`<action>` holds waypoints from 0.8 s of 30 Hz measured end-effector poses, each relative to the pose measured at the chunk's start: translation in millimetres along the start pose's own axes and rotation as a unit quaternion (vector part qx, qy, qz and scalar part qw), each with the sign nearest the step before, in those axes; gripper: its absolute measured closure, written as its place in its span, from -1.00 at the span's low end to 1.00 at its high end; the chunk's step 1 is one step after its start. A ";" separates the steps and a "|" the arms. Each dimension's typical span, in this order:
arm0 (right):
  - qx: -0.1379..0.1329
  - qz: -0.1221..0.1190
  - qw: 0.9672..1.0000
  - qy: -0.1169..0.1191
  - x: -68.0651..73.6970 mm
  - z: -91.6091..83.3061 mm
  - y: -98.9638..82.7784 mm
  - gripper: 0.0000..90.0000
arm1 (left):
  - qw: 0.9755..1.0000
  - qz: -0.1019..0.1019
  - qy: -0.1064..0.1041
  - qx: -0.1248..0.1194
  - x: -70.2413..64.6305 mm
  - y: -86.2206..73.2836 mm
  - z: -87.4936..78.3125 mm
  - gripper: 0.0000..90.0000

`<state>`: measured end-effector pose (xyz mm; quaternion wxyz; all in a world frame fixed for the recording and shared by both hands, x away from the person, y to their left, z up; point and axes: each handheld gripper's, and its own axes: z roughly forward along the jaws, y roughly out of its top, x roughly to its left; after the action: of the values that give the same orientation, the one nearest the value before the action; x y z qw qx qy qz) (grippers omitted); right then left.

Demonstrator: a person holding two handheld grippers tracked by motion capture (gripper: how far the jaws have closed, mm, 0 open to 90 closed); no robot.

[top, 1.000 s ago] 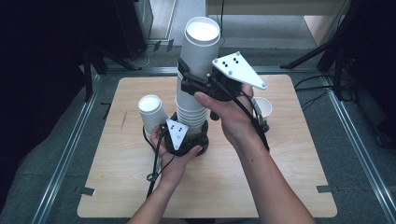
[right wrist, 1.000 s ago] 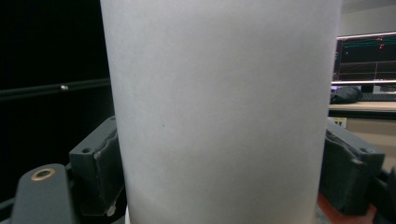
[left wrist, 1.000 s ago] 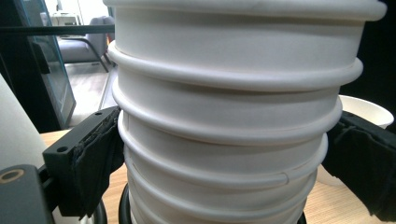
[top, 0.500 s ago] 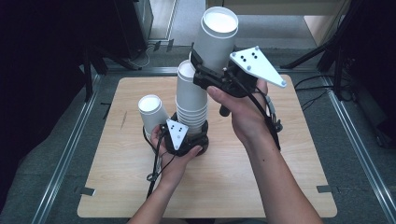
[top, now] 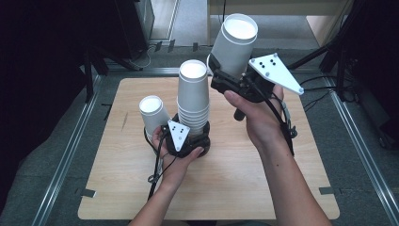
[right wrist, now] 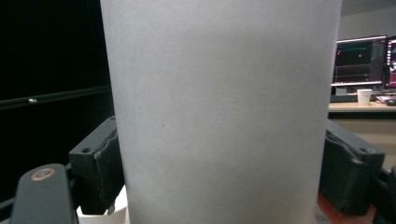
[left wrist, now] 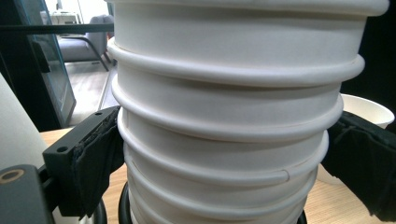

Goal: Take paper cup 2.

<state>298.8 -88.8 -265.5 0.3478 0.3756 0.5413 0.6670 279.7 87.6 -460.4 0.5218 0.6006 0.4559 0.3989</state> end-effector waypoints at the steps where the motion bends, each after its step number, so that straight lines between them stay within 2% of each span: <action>1: 0.000 -0.002 1.000 -0.001 -1.6 -0.5 -1.2 -0.66 | 1.000 -0.001 0.000 -0.001 -0.1 0.0 0.1 -0.92; 11: 0.009 -0.007 1.000 -0.013 -14.5 -7.4 -13.3 -0.66 | 1.000 -0.003 -0.002 -0.001 0.0 0.0 -0.5 -0.92; 17: 0.017 -0.008 1.000 -0.021 -23.8 -13.1 -27.7 -0.66 | 1.000 -0.008 -0.005 -0.001 0.7 -0.9 -4.7 -0.92; 23: 0.025 -0.022 0.999 -0.029 -28.9 -19.4 -42.0 -0.66 | 1.000 -0.016 -0.017 0.007 2.6 -3.2 -9.8 -0.91; 24: 0.027 -0.024 0.999 -0.028 -29.5 -20.7 -44.3 -0.66 | 1.000 -0.017 -0.025 0.009 3.1 -3.9 -12.4 -0.92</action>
<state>297.2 -116.4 -315.5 0.3690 0.3904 0.5576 0.6329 268.1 93.9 -462.5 0.5344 0.6068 0.4568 0.3709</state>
